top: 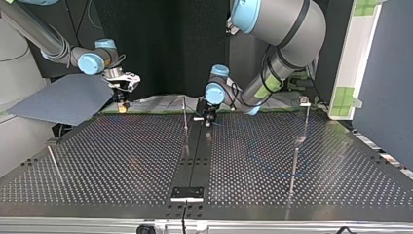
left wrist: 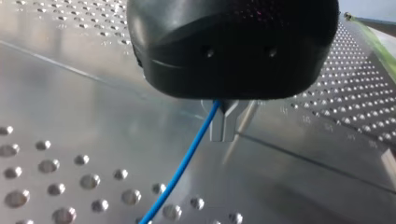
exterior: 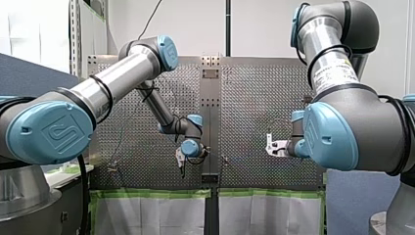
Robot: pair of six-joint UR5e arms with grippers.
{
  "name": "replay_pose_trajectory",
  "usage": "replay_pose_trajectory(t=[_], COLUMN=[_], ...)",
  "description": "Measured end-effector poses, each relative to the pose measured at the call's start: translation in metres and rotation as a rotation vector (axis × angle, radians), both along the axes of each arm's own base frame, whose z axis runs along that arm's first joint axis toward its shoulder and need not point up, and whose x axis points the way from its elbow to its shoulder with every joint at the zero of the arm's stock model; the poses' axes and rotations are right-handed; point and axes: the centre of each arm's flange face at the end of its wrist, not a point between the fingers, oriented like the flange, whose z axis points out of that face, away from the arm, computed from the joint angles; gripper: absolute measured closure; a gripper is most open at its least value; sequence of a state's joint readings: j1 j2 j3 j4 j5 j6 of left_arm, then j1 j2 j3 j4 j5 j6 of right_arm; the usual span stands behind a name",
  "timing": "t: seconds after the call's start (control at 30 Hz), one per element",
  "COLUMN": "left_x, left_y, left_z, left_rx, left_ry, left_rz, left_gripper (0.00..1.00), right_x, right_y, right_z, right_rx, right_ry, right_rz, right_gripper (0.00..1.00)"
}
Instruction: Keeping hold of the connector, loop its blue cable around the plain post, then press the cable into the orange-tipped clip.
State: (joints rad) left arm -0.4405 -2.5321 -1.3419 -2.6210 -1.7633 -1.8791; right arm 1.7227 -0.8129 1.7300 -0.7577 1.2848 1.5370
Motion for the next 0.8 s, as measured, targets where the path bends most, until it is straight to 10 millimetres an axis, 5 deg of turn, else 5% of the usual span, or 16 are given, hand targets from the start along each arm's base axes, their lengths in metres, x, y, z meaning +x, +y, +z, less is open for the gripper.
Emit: replay_pose_trajectory(t=[0.2, 0.57, 0.8], left_x=[0.003, 0.004, 0.004], left_y=[0.004, 0.005, 0.005], left_z=[0.0, 0.0, 0.0], left_rx=[-0.001, -0.001, -0.001], left_ry=[-0.002, -0.005, -0.004], left_rz=[0.006, 0.006, 0.005], left_gripper=[1.0, 1.0, 1.0], right_x=[-0.002, 0.0, 0.003], right_y=[-0.011, -0.029, -0.047], right_z=[0.004, -0.034, -0.034], right_rx=[-0.008, 0.061, 0.049], right_ry=[-0.005, 0.025, 0.022], right_rz=[0.001, 0.009, 0.014], right_gripper=[1.0, 1.0, 1.0])
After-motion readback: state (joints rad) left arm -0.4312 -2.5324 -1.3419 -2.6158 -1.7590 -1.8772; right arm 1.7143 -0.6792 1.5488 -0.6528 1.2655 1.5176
